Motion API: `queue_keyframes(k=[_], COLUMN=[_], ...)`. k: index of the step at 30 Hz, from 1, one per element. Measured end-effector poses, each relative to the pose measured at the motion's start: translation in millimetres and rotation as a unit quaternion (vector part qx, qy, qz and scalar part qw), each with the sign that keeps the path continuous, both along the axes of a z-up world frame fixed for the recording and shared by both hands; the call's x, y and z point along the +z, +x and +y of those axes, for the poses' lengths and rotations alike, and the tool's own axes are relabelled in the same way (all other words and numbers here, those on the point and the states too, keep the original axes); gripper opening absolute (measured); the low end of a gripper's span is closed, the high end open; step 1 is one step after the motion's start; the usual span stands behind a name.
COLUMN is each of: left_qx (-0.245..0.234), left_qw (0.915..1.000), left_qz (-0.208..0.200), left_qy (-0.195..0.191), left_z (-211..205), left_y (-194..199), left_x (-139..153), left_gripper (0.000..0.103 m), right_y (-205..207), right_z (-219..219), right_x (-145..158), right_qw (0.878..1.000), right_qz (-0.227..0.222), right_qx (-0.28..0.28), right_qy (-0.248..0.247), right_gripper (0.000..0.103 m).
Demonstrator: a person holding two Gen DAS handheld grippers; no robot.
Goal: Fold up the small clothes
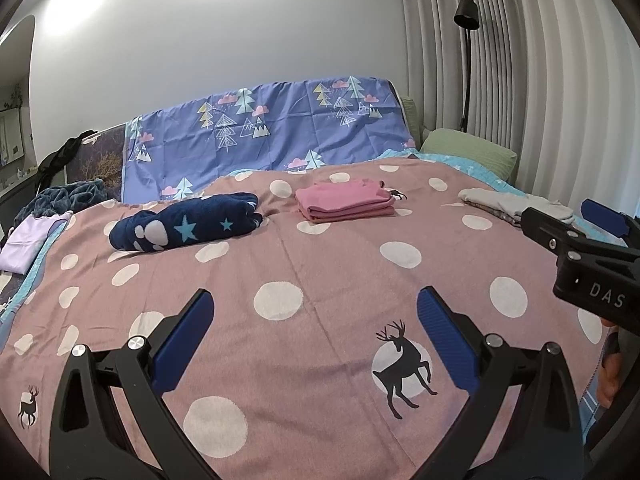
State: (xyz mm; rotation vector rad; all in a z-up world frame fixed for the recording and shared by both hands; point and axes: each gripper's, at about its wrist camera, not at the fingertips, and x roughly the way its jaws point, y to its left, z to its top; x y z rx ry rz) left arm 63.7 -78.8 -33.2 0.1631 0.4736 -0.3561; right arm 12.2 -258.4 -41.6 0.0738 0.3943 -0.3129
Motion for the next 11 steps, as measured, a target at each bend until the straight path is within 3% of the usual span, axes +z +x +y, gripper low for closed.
queue_keyframes(k=[11], left_qx=[0.003], left_qw=[1.0], left_qz=[0.004], left_qy=[0.001], left_z=[0.6], left_y=[2.2], left_x=[-1.2], left_gripper=[0.102], right_y=[2.1], right_z=[-0.8], right_x=[-1.8], right_qw=[1.0], right_qz=[0.002], right_qx=[0.001], right_qy=[0.001], right_gripper=[0.101])
